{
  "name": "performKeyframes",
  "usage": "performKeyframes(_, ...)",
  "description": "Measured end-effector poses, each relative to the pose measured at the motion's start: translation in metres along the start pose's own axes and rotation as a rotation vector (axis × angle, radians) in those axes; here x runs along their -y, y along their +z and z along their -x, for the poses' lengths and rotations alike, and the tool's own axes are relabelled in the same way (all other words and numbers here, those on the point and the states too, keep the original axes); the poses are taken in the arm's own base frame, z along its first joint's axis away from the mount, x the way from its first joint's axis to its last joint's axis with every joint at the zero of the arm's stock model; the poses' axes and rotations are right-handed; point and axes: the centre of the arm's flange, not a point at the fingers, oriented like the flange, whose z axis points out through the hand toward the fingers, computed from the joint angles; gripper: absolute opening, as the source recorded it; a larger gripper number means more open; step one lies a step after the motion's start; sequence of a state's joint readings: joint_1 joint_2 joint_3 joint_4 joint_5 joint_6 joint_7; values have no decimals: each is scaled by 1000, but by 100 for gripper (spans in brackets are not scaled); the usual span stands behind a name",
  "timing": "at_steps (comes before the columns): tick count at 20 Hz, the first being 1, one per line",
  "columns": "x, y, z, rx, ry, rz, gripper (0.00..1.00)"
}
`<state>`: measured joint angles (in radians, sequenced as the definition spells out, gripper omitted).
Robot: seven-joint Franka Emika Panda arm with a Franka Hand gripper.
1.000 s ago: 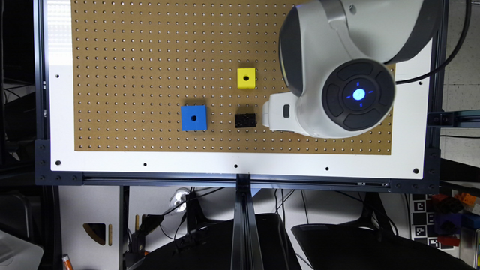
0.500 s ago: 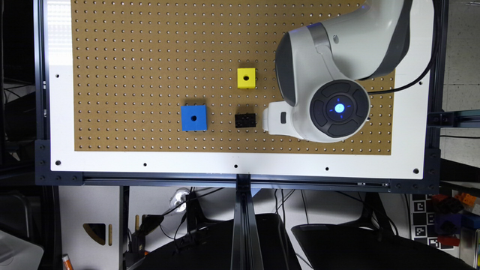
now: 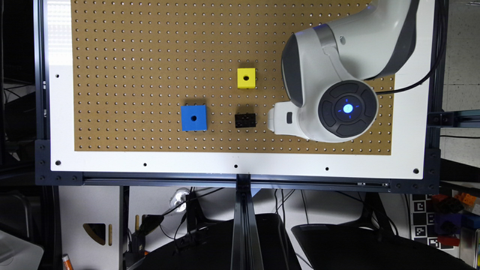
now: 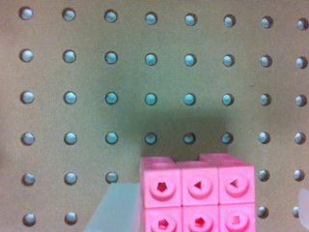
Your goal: Pick up pink block.
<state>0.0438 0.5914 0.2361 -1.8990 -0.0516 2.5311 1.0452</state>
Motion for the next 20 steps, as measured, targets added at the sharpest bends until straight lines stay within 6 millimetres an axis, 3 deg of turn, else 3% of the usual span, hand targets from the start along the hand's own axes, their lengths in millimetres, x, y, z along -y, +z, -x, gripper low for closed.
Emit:
performKeyframes(3, 1, 2, -2, 1, 1, -1, 100)
performKeyframes(7, -1, 20, -3, 1, 1, 5, 100)
performKeyframes(8, 1, 21, -3, -3, 1, 7, 0)
performKeyframes(20, -3, 20, -6, -5, -1, 24, 0)
